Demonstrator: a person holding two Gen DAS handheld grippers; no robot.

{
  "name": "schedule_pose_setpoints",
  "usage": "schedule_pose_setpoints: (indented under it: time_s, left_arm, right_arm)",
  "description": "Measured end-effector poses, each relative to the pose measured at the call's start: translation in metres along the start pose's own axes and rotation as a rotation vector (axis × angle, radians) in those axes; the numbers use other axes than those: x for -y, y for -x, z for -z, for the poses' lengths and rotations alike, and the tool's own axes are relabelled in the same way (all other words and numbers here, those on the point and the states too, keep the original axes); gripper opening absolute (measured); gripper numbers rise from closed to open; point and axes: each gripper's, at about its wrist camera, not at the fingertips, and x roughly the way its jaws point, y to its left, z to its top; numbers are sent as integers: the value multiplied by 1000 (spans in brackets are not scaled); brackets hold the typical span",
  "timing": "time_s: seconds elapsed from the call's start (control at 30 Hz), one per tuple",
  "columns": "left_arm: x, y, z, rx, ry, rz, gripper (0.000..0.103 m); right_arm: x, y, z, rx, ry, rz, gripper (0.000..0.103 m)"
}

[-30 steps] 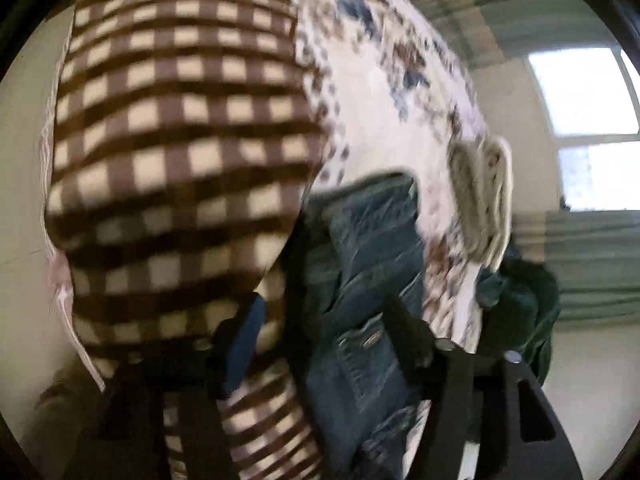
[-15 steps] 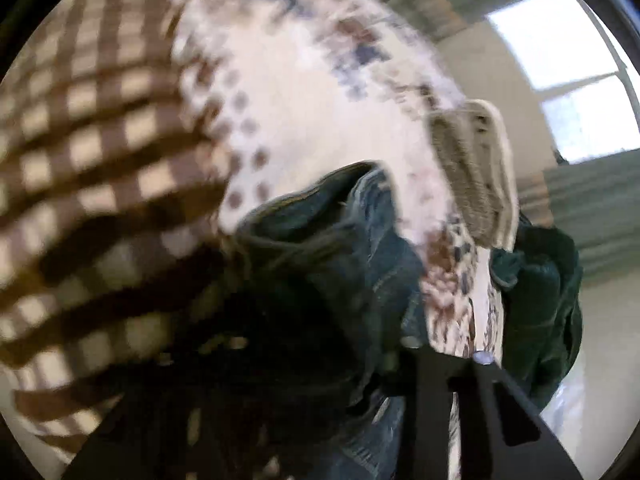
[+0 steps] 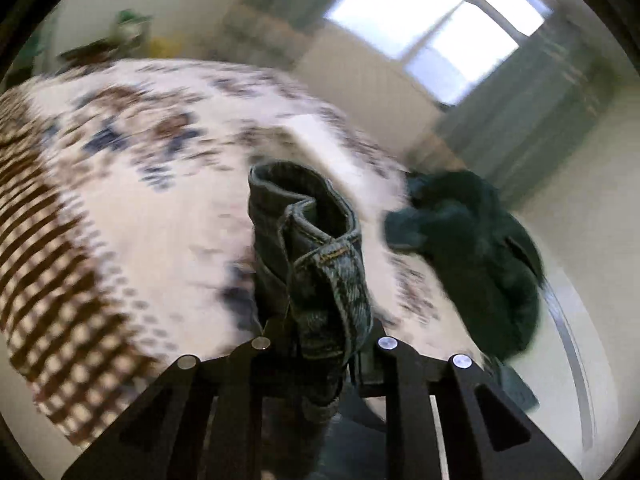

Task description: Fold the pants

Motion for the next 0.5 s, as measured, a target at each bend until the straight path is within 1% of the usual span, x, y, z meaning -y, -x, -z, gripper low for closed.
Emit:
schedule_pose_setpoints:
  time_s: [0.03,0.1,0.2,0.23,0.33,0.4,0.43,0.47,0.5]
  left_arm:
    - [27,0,7,-17,-42,37,15]
    - [63,-3,22,-52,-97,86,15]
    - [122,-16,60,-142,-175,168,15]
    - [146,-23,80,-184,-213,197,15]
    - [191,-43,128,-295,-281,261,15]
    - [223,-58,173,-380,-355,298,15]
    - [237,-67,198,-426,-406,310,15]
    - [243,-74,214,-457,-434,313,15]
    - [251,-84,234,-506,-465,312,15]
  right_arm:
    - [11,7,-3,11,-14,0,46]
    - [37,21,-7,28,-48,0,46]
    - [86,45,-12,63,-116,10,46]
    - [103,53,-13,75,-140,19,46]
    - [163,75,-15,107,-219,51,46]
    - [197,84,-15,122,-262,74,46]
    - [218,88,-15,128,-286,92,46]
    - [233,91,-14,130,-303,105,46]
    - [246,93,-14,132,-319,110,46]
